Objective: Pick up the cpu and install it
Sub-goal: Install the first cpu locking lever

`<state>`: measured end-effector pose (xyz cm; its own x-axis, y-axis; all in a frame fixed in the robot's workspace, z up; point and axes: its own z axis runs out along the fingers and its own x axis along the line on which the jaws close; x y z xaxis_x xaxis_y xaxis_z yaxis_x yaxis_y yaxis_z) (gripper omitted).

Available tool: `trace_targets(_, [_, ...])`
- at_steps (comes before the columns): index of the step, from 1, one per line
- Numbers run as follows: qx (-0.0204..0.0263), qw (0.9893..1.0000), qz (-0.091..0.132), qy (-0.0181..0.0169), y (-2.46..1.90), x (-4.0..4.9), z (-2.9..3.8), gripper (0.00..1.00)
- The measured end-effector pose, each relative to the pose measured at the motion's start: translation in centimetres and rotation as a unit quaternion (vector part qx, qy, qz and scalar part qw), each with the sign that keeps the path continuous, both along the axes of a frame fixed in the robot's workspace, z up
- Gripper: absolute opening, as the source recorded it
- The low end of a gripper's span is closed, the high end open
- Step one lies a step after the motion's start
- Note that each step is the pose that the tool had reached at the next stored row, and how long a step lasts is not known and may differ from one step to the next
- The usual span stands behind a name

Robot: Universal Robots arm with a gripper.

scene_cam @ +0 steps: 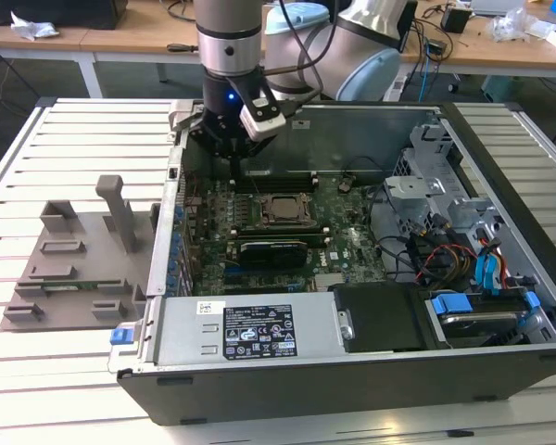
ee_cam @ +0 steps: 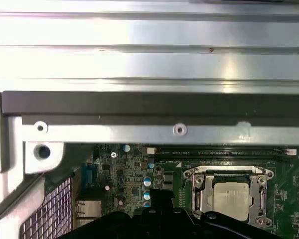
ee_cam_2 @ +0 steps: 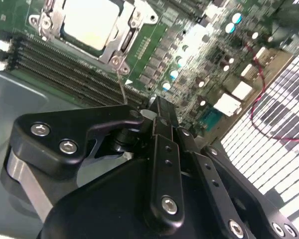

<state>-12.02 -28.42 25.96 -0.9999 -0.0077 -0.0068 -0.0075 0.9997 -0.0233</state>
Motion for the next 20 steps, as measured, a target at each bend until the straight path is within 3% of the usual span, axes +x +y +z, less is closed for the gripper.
trace_targets(4, [0.0001, 1.0, 0.0, -0.0001, 0.66, 0.01, -0.02, 0.11])
trace_targets(11, [0.0001, 1.0, 0.0, -0.0001, 0.71, 0.26, -0.02, 0.11])
trace_targets(20, [0.0001, 1.0, 0.0, -0.0001, 0.71, 2.0, -0.02, 0.11])
